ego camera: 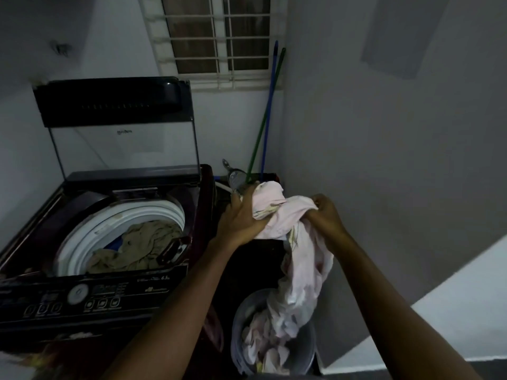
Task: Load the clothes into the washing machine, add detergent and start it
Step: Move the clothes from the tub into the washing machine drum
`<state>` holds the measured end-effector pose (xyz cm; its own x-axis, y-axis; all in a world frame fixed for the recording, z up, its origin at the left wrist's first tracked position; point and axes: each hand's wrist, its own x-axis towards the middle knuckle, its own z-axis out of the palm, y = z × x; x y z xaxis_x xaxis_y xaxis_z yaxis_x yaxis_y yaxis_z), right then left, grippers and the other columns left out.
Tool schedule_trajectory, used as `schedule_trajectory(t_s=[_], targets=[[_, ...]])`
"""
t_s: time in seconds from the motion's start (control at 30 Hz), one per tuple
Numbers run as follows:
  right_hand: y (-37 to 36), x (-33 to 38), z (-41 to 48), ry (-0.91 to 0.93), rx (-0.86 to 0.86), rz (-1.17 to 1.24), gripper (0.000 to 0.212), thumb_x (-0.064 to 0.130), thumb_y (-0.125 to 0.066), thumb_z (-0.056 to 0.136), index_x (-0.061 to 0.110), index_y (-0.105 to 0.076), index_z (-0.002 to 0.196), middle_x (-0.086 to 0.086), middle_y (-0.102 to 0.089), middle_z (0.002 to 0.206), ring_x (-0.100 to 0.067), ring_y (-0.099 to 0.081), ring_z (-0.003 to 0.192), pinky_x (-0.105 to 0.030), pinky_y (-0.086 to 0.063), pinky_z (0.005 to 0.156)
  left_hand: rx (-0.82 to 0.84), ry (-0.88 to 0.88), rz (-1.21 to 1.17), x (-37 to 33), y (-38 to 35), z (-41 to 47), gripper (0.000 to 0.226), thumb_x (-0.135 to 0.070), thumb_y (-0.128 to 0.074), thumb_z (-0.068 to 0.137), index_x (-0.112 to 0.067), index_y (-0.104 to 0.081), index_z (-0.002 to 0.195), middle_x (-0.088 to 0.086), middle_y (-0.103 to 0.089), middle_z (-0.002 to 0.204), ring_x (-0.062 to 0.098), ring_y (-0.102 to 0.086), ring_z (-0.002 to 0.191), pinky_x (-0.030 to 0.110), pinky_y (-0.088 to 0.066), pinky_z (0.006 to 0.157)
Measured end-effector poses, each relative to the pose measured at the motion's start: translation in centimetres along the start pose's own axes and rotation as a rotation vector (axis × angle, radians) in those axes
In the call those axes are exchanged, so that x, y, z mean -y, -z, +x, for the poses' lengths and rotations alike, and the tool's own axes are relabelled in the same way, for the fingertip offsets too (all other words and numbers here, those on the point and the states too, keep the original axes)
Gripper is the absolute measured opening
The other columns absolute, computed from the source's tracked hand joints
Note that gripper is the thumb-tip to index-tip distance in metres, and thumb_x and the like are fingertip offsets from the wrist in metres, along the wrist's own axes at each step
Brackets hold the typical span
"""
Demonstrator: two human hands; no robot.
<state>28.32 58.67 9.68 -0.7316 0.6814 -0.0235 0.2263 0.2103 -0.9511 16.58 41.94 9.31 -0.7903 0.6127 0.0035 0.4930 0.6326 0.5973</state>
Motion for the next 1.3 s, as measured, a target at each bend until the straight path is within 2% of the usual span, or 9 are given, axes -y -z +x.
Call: schedule_trajectory(t_s=[0.2, 0.33, 0.5, 0.6, 0.73, 0.83, 0.93, 1.13, 1.3], targets=[[-1.6, 5.7, 1.4, 0.097, 0.103, -0.009, 0.012, 0.005, -0.056, 0.089, 0.005, -0.048, 0.098, -0.003, -0.050, 0.083, -0.013, -0.052, 0.079, -0.013, -0.043, 0.059, 0.333, -0.151, -0.611, -1.9, -0.3, -1.2, 0.067, -0.057, -0.076, 0.069, -0.023, -0.061, 0.124, 0.007, -0.065, 0.125, 0.016, -0.060, 0.119, 0.040, -0.049, 0.103], [-2.9, 8.8, 0.6, 0.036, 0.393, -0.015, 0.036, 0.007, -0.063, 0.078, 0.012, -0.050, 0.110, -0.008, -0.059, 0.105, -0.021, -0.058, 0.097, -0.031, -0.050, 0.076, 0.103, 0.044, -0.585, -2.8, -0.8, -0.1, 0.080, -0.059, -0.081, 0.050, -0.013, -0.068, 0.114, 0.007, -0.073, 0.105, 0.018, -0.070, 0.098, 0.040, -0.056, 0.091], [0.0, 8.3, -0.3, 0.140, 0.500, 0.137, 0.045, -0.009, -0.056, 0.088, 0.002, -0.051, 0.132, -0.004, -0.062, 0.122, -0.004, -0.061, 0.104, -0.022, -0.048, 0.097, -0.162, 0.258, -0.861, -2.9, 0.6, 1.3, 0.029, -0.009, -0.075, 0.083, -0.004, -0.067, 0.110, 0.007, -0.070, 0.088, 0.013, -0.063, 0.066, 0.020, -0.050, 0.059], [1.3, 4.7, -0.4, 0.162, 0.336, 0.025, 0.069, 0.010, -0.075, 0.081, 0.015, -0.043, 0.141, 0.012, -0.051, 0.131, 0.006, -0.049, 0.118, -0.008, -0.041, 0.092, -0.267, 0.274, -1.144, -3.5, 1.6, 1.9, 0.048, -0.017, -0.083, 0.070, -0.007, -0.068, 0.114, 0.011, -0.074, 0.104, 0.023, -0.070, 0.082, 0.030, -0.055, 0.070], [-1.3, -1.4, -1.0, 0.057, 0.368, -0.120, 0.112, 0.036, -0.095, 0.053, 0.028, -0.032, 0.145, 0.016, -0.043, 0.143, -0.001, -0.045, 0.128, -0.027, -0.042, 0.105, -0.081, 0.202, -1.497, -6.4, 2.8, 1.9, 0.062, -0.028, -0.081, 0.071, -0.008, -0.062, 0.127, 0.015, -0.069, 0.120, 0.033, -0.067, 0.108, 0.049, -0.054, 0.094], [-4.9, -3.0, -2.3, -0.046, 0.370, -0.027, 0.071, 0.027, -0.086, 0.070, 0.020, -0.048, 0.129, 0.012, -0.057, 0.121, -0.007, -0.056, 0.116, -0.015, -0.048, 0.088, 0.020, 0.181, -1.692, -8.2, 3.0, 1.9, 0.063, -0.026, -0.078, 0.076, -0.011, -0.058, 0.133, 0.015, -0.065, 0.128, 0.033, -0.064, 0.113, 0.048, -0.053, 0.095], [-5.3, -3.0, -2.5, -0.108, 0.186, 0.054, 0.035, 0.016, -0.069, 0.087, 0.010, -0.058, 0.120, -0.001, -0.060, 0.111, -0.012, -0.057, 0.101, -0.013, -0.045, 0.073, -0.208, 0.143, -1.564, -7.4, 4.3, 2.2, 0.077, -0.039, -0.092, 0.054, -0.013, -0.066, 0.121, 0.013, -0.070, 0.119, 0.033, -0.066, 0.111, 0.054, -0.052, 0.097], [0.8, -2.8, -0.3, 0.035, -0.231, 0.021, 0.018, 0.021, -0.058, 0.072, 0.011, -0.066, 0.085, -0.006, -0.068, 0.084, -0.016, -0.060, 0.082, -0.015, -0.045, 0.064, -0.462, 0.027, -0.324, -2.5, 6.6, 0.2, 0.057, -0.025, -0.080, 0.077, -0.017, -0.061, 0.130, 0.009, -0.065, 0.129, 0.026, -0.061, 0.120, 0.022, -0.044, 0.089], [-0.3, 2.6, 1.1, 0.083, -0.277, 0.173, 0.018, 0.015, -0.055, 0.073, 0.016, -0.059, 0.090, -0.003, -0.065, 0.089, -0.016, -0.059, 0.080, -0.029, -0.048, 0.074, -0.367, 0.135, -0.383, -3.1, 2.9, -0.1, 0.070, -0.036, -0.080, 0.076, -0.020, -0.047, 0.136, 0.011, -0.062, 0.132, 0.031, -0.059, 0.120, 0.033, -0.047, 0.093]])
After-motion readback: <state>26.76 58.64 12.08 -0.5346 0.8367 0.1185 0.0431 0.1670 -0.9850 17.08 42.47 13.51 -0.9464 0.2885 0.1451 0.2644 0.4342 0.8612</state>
